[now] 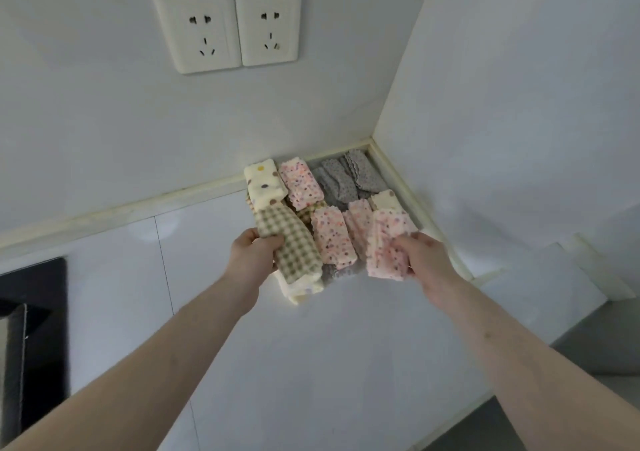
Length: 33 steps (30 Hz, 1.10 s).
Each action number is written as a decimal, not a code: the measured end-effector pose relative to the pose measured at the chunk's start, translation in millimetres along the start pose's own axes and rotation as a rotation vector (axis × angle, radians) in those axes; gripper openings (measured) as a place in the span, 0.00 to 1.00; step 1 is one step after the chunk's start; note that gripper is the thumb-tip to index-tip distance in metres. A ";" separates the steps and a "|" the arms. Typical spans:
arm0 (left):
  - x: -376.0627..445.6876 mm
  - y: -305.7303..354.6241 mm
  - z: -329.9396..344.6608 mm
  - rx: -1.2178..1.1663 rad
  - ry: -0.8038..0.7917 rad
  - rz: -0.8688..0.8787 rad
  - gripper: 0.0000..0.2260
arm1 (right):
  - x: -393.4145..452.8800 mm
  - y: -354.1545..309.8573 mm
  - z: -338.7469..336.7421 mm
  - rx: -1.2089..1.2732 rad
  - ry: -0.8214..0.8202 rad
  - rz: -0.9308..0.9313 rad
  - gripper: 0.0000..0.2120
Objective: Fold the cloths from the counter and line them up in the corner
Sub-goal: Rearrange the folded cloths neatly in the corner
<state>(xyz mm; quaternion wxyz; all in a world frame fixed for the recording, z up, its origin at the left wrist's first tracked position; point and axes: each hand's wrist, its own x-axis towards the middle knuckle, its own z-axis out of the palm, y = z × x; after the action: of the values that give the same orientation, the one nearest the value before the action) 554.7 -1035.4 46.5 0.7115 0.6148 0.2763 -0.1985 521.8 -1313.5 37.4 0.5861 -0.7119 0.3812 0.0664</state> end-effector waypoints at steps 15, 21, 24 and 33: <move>17.5 -7.6 -7.7 0.370 0.230 0.075 0.27 | 6.7 -26.1 83.3 -0.433 -0.024 -0.363 0.22; 4.4 -14.5 8.3 0.568 0.123 0.083 0.22 | 10.9 -17.0 71.5 -0.422 -0.012 -0.413 0.22; 3.4 -14.9 13.2 0.600 0.130 0.130 0.13 | 9.9 -14.6 70.8 -0.368 -0.012 -0.389 0.17; -12.7 4.9 22.8 0.838 0.272 0.538 0.14 | 0.4 -13.6 67.8 -0.239 0.007 -0.367 0.12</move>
<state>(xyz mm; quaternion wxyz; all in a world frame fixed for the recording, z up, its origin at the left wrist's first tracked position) 551.3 -1057.7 60.5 0.3878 0.9166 0.0953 -0.0206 554.4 -1253.4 27.2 0.4985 -0.8340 0.2367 0.0010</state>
